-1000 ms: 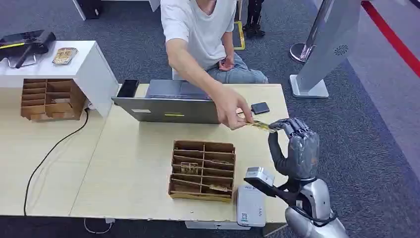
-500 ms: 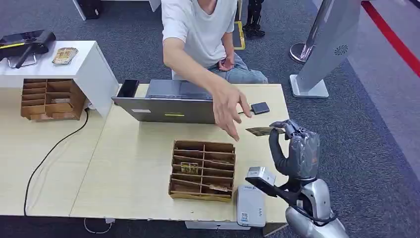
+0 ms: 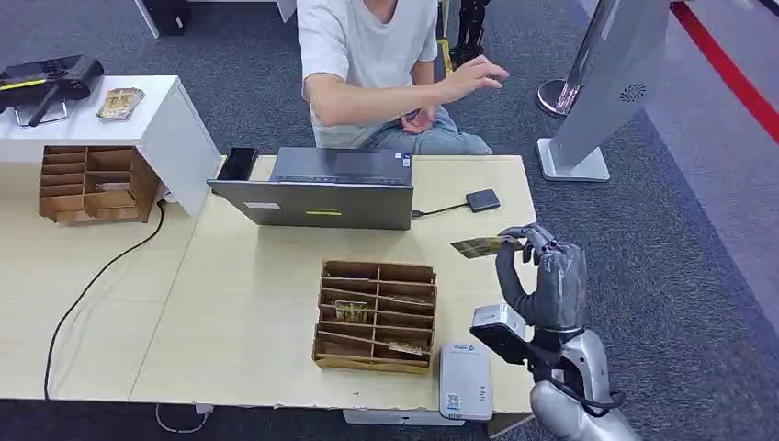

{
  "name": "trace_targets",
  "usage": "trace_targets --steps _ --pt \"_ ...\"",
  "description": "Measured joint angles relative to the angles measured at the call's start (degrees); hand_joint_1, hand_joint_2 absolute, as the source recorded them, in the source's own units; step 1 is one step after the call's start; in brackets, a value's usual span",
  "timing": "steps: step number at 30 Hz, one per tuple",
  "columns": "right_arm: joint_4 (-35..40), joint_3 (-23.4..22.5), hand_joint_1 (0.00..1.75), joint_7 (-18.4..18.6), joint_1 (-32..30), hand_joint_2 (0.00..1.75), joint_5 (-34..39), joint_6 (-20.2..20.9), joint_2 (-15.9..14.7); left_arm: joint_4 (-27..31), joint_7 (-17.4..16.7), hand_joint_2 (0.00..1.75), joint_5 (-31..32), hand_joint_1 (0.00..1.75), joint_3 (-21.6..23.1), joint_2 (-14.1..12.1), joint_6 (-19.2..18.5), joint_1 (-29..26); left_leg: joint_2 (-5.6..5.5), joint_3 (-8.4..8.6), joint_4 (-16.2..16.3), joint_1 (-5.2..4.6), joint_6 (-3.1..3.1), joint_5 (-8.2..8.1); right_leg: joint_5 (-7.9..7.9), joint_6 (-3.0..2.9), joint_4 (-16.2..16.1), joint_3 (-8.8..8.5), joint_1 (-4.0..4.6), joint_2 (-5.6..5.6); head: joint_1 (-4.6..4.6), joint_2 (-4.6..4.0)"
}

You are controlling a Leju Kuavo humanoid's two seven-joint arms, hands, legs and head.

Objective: Pass the card to the sensor for recognition and then transmit it.

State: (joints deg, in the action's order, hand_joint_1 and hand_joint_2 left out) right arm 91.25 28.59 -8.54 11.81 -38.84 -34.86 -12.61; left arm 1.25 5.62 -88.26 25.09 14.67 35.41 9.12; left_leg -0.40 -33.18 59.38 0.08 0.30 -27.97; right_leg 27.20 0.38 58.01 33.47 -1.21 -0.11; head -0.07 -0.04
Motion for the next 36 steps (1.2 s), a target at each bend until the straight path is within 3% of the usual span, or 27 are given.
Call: trace_targets --steps 8,11,21,30,36 --pt "0.0 0.48 1.75 -0.22 -0.07 1.75 0.31 0.07 0.0 0.0 0.0 0.0 0.0 0.0 0.0 0.02 0.0 0.0 0.0 0.0 0.0 0.0 0.0 0.0 0.0 0.0 0.0 0.0 0.0 0.0 0.0 0.0" --pt "0.07 0.57 1.75 -1.01 -0.42 1.75 3.55 1.29 -0.28 0.0 0.11 0.0 0.0 0.0 0.0 0.07 0.0 0.0 0.0 0.01 0.0 0.0 0.0 0.0 0.0 0.0 0.0 0.0 0.0 0.0 0.0 0.0" --pt "5.33 -0.7 1.75 -6.05 -9.25 1.75 23.79 12.58 -5.98 0.0 1.77 0.0 0.0 0.0 0.0 0.55 0.0 0.0 -0.12 -0.02 0.0 -0.02 0.08 -0.06 0.02 0.02 -0.04 0.0 -0.03 -0.06 0.0 0.0" --pt "9.94 -4.5 1.75 -7.37 -17.49 1.75 33.11 23.53 -11.56 0.05 1.79 0.0 0.02 0.0 0.0 0.57 0.0 0.0 -0.11 -0.02 0.0 -0.03 0.08 -0.07 0.02 0.02 -0.05 0.0 -0.03 -0.06 -0.02 0.0" --pt "12.15 -6.21 1.75 -7.54 -21.5 1.75 36.7 27.01 -15.23 0.07 1.6 0.0 0.09 0.0 0.0 0.55 0.0 0.0 -0.11 -0.02 0.0 -0.02 0.08 -0.06 0.02 0.02 -0.05 -0.01 -0.02 -0.06 -0.02 0.0"
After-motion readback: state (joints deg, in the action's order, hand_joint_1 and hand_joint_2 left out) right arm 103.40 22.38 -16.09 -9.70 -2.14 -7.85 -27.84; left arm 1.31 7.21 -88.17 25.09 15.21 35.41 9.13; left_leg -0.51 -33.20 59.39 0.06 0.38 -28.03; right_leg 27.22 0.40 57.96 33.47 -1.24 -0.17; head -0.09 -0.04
